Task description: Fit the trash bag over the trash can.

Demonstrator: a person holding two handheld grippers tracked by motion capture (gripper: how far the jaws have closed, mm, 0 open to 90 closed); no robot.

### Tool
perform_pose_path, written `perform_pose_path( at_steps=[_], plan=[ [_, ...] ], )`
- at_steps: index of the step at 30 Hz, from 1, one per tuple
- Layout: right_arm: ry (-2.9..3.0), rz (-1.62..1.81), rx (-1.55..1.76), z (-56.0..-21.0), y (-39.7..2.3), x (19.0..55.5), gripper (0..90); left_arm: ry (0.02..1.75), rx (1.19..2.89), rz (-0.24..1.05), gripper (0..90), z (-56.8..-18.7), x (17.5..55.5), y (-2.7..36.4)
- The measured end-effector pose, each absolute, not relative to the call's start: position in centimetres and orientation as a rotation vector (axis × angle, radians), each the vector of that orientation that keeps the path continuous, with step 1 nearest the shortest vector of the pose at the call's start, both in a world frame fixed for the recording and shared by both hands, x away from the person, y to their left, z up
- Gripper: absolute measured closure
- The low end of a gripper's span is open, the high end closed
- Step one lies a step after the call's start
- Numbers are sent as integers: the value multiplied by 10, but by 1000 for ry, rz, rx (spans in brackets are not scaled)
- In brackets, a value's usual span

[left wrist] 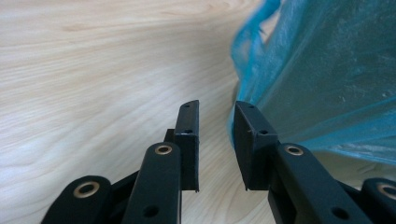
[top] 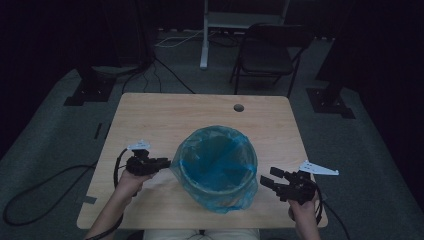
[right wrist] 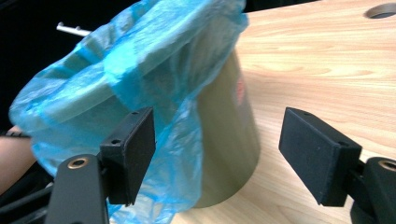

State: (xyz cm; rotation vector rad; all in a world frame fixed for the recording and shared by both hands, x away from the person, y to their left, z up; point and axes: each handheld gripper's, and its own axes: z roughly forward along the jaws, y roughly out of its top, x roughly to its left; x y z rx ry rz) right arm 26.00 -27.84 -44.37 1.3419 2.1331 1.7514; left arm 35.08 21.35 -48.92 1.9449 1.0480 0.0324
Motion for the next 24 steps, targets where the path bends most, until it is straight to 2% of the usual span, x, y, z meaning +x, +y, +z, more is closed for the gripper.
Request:
perform_pose_path(
  at_steps=[2, 6, 7, 11, 15, 16, 17, 18, 20, 22, 24],
  plan=[
    [2107, 1768, 1360, -444, -280, 261, 266, 1050, 1991, 54, 685, -494, 351, 203],
    [2092, 1751, 1386, -446, -283, 262, 266, 1052, 2010, 103, 549, -502, 353, 190],
    [2092, 1742, 1393, -446, -283, 262, 266, 1059, 2003, 109, 500, -503, 354, 190],
    [2076, 1711, 1419, -448, -286, 265, 227, 1054, 1948, 106, 436, -502, 356, 193],
    [2052, 1711, 1432, -449, -291, 266, 219, 1071, 1882, 175, 271, -495, 354, 200],
    [2042, 1711, 1437, -449, -292, 267, 214, 1068, 1858, 185, 270, -494, 353, 203],
    [2031, 1708, 1445, -450, -293, 268, 212, 1054, 1845, 184, 160, -492, 353, 205],
    [2027, 1705, 1447, -451, -293, 268, 211, 1049, 1829, 195, 98, -490, 352, 207],
    [2015, 1689, 1460, -452, -296, 271, 210, 1037, 1774, 224, 95, -484, 349, 211],
    [2008, 1675, 1463, -454, -297, 274, 203, 1004, 1767, 212, 2, -479, 349, 213],
    [1994, 1661, 1464, -454, -298, 276, 200, 974, 1749, 260, 2, -475, 345, 212]
  ],
)
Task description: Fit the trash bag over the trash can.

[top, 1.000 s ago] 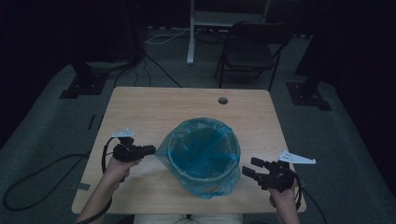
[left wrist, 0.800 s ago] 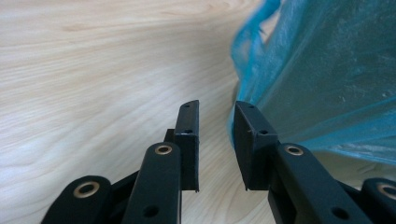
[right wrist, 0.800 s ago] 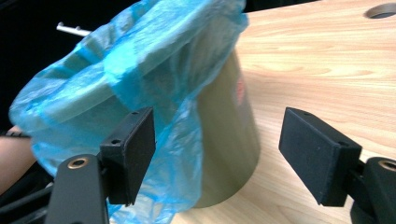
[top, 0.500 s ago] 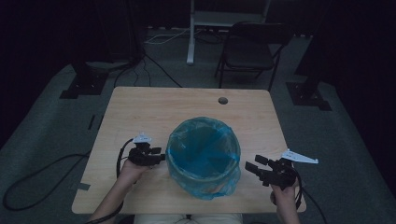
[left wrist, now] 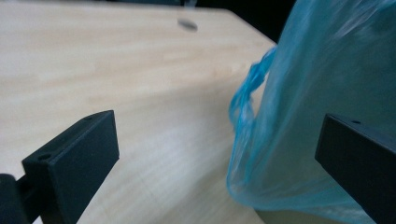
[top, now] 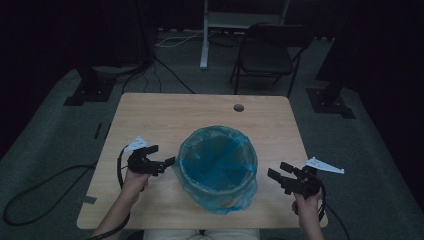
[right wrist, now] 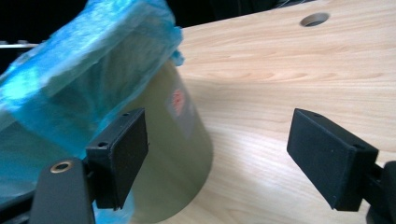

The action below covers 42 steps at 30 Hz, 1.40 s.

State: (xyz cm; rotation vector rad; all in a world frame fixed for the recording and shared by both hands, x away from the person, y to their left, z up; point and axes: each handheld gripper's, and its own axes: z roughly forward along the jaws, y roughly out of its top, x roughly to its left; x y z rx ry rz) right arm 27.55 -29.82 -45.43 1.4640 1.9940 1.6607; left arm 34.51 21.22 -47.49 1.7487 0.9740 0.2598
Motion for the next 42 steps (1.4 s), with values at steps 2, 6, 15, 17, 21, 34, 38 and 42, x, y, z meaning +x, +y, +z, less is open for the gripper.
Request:
perform_pose_path(
  at_steps=[2, 6, 15, 17, 21, 34, 38, 42],
  plan=[
    [1990, 1651, 1464, -455, -299, 278, 200, 972, 1761, 326, 2, -471, 342, 210],
    [1961, 1614, 1468, -455, -301, 281, 201, 963, 1738, 486, 2, -467, 334, 209],
    [1861, 1518, 1365, -455, -300, 298, 193, 952, 1616, 600, 3, -468, 322, 220],
    [1853, 1517, 1321, -453, -298, 300, 194, 946, 1609, 609, 3, -467, 319, 221],
    [1866, 1548, 1255, -454, -293, 310, 194, 913, 1647, 590, 3, -467, 315, 221],
    [1915, 1516, 1214, -474, -285, 321, 194, 959, 1673, 564, 3, -487, 303, 243],
    [1913, 1498, 1207, -476, -284, 323, 194, 939, 1678, 571, 3, -486, 297, 245],
    [1909, 1527, 1195, -475, -281, 321, 194, 932, 1679, 568, 3, -485, 295, 241]
  ],
)
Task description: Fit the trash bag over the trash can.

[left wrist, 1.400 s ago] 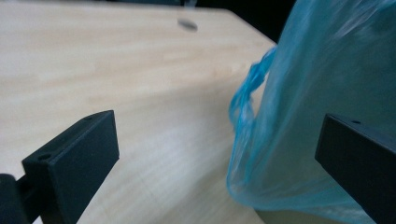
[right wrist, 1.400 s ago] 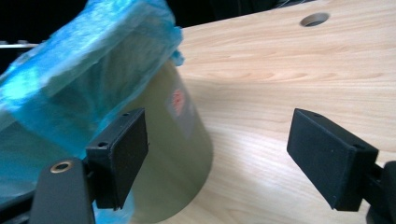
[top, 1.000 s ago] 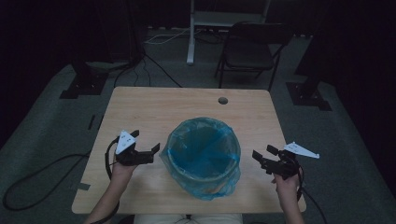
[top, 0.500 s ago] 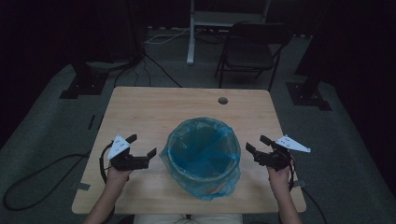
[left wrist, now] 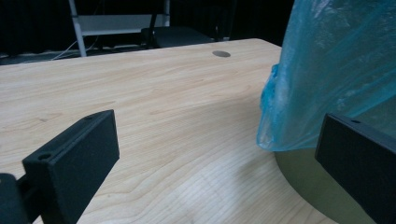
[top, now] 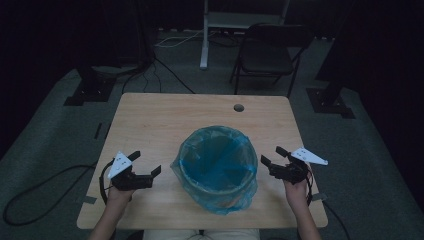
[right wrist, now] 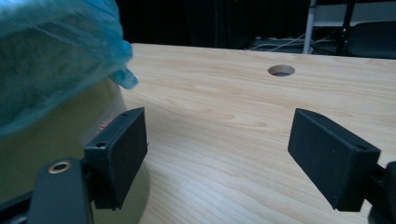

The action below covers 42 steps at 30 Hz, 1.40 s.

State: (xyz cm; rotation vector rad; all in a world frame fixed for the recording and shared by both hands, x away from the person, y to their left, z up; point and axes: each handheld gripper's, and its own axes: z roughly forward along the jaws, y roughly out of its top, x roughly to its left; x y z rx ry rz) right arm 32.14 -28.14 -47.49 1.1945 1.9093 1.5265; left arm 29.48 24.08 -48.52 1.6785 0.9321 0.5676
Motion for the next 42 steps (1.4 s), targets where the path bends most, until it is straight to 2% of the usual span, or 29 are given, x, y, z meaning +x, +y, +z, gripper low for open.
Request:
perform_pose_path(
  at_steps=[11, 24, 42],
  plan=[
    [1899, 1502, 1211, -480, -279, 320, 190, 959, 1698, 564, 3, -493, 299, 240],
    [1850, 1457, 1214, -491, -288, 312, 167, 1040, 1691, 578, 3, -509, 290, 268],
    [1801, 1367, 1315, -519, -327, 290, 167, 1157, 1664, 621, 3, -526, 266, 311]
  ],
)
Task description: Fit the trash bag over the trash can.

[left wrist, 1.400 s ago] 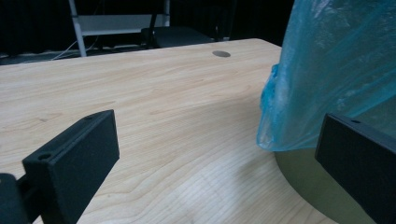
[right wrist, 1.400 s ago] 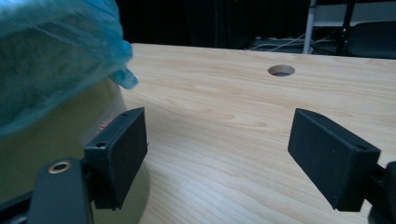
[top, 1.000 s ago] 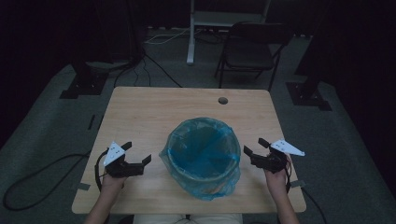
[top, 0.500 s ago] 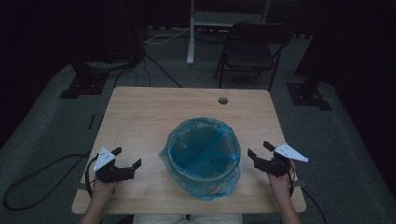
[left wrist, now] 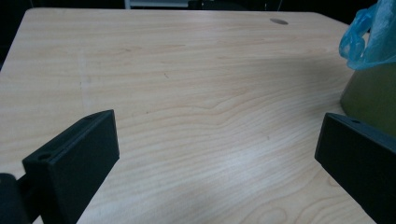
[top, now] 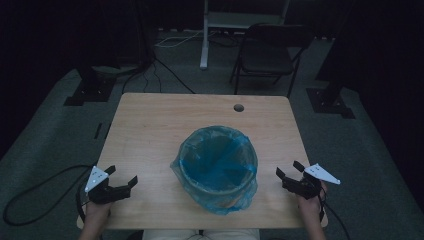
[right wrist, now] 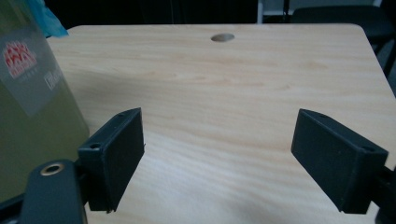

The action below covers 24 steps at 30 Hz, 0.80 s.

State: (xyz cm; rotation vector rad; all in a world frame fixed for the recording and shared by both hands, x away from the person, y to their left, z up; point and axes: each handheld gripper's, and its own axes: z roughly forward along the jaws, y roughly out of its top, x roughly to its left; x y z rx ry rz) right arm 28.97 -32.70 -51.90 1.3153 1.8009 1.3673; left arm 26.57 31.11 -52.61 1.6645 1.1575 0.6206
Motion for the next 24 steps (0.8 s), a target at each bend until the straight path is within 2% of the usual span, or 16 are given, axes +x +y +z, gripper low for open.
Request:
perform_pose_path(
  at_steps=[11, 24],
  plan=[
    [1810, 1292, 1446, -542, -351, 270, 147, 1198, 1730, 654, 3, -534, 244, 328],
    [1746, 1199, 1521, -547, -367, 237, 147, 1297, 1743, 708, 3, -535, 214, 355]
  ],
)
